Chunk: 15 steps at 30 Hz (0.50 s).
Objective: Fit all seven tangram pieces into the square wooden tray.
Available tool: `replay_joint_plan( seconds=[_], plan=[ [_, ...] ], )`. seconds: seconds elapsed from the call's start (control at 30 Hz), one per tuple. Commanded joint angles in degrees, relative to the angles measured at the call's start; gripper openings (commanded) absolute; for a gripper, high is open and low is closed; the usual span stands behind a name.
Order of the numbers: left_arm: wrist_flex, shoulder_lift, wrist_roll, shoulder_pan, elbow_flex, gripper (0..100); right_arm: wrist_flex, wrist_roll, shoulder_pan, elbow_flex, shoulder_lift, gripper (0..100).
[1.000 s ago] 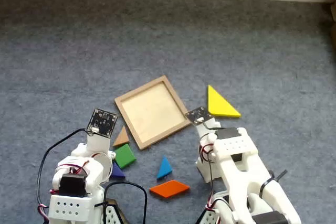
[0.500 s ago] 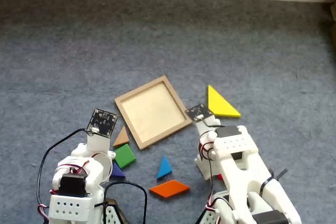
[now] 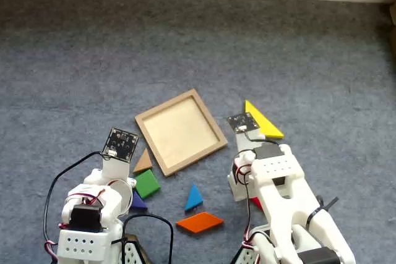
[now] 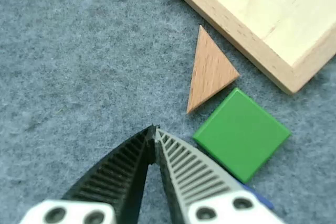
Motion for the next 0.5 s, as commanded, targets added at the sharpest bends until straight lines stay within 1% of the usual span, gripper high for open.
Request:
replay_joint_plan(
  seconds=[0.0,0.13,0.37,0.47],
  plan=[
    [0.2,-2.2,-0.5,0.7,1.1,0,-3.2,-0.8,-0.5,-2.5,-0.4,37.2],
    [0.2,-2.2,-0.5,0.7,1.1,0,-3.6,-4.8,-0.6,-3.0,-0.9,37.2],
    [0.2,-2.2,-0.5,0.7,1.1,0,-3.9,-6.1,-2.6,-2.9,-0.9,37.2],
    [0.2,-2.2,-0.5,0.7,1.1,0,-5.8,-9.8,-2.6,-3.0,-0.9,37.2]
  ],
)
